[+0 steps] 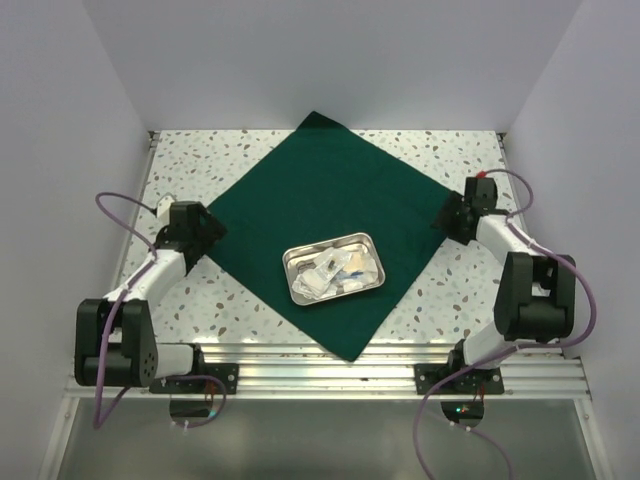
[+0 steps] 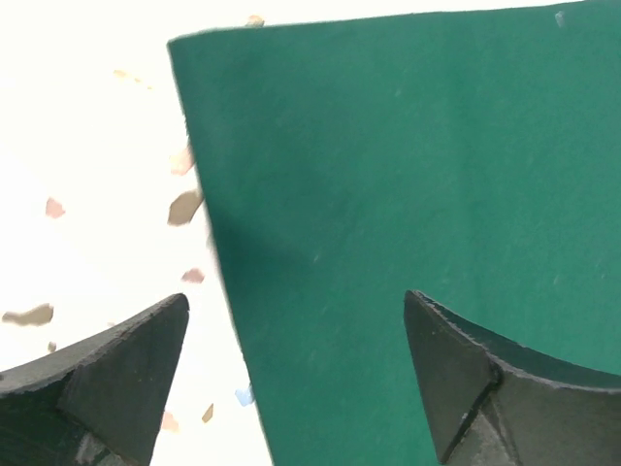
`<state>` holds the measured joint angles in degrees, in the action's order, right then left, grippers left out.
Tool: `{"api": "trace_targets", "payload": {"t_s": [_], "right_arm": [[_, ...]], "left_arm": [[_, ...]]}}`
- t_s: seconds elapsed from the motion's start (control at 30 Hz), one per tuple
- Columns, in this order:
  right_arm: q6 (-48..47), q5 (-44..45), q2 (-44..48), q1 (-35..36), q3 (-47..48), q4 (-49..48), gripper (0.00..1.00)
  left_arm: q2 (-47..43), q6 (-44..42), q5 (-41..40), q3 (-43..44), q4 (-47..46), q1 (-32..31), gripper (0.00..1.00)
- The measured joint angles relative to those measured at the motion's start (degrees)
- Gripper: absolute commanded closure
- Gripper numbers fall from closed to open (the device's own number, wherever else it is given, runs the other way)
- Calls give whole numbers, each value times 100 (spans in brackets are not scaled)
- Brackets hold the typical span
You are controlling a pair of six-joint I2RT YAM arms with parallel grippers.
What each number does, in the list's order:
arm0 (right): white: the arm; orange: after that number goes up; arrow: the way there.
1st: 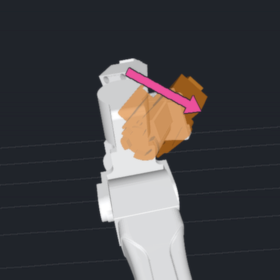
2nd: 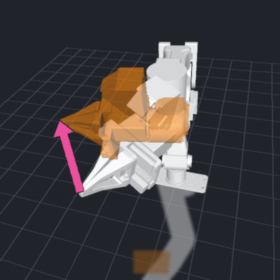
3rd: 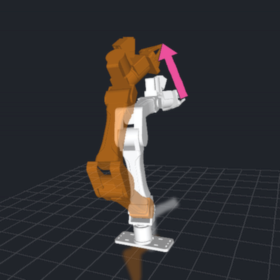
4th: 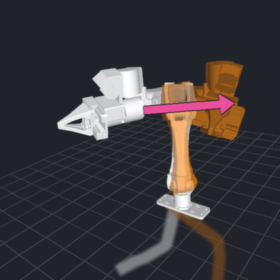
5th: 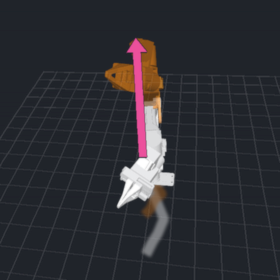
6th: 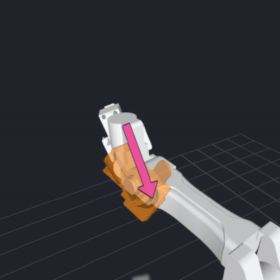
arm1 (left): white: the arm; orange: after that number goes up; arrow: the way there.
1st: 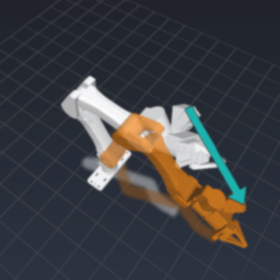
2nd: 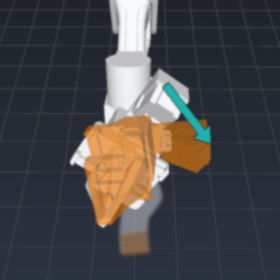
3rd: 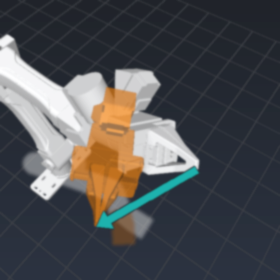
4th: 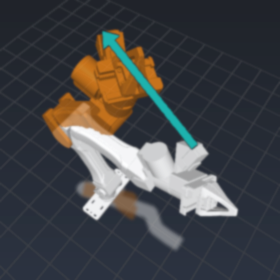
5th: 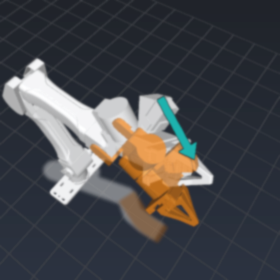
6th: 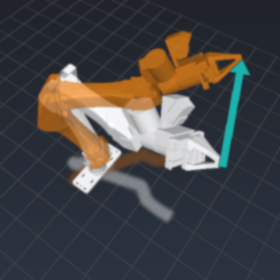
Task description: Prepare the surgical pack
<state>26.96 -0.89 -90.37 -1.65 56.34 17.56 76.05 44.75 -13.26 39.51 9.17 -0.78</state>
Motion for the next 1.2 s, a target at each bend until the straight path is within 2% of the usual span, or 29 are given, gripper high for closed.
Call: {"api": "trace_targets", "payload": {"t_s": [0.03,0.13,0.5,0.6,0.63,0.73,0.93,1.07,1.1,1.13,1.17,1.2], "right_arm": [[120,9,-2,-179,-109,-92,40],[409,129,-9,-472,-356,-236,40],[1172,118,-411,-551,-715,-1132,48],[1298,114,-538,-562,-715,-1386,56],[1322,116,-573,-560,-715,-1458,65],[1416,114,-673,-562,-710,-1604,73],[1506,107,-741,-562,-713,-1731,80],[1504,76,-789,-562,-713,-1825,88],[1502,61,-800,-560,-713,-1849,90],[1502,15,-817,-562,-713,-1871,98],[1499,-22,-826,-562,-710,-1897,99],[1502,-35,-833,-564,-710,-1908,100]], "left_arm": [[-79,76,7,-72,39,0,10],[-234,280,55,-236,136,0,11],[-203,699,446,-664,-4,7,11],[-153,826,520,-815,-138,9,15],[-149,876,525,-822,-199,11,16],[-94,1023,511,-850,-328,17,23],[107,1294,474,-975,-841,33,47],[317,1497,367,-1023,-1220,35,58],[376,1556,341,-1027,-1309,35,68],[435,1600,317,-1027,-1397,35,75],[505,1620,289,-1032,-1451,35,83],[560,1624,271,-1034,-1515,37,98]]}}
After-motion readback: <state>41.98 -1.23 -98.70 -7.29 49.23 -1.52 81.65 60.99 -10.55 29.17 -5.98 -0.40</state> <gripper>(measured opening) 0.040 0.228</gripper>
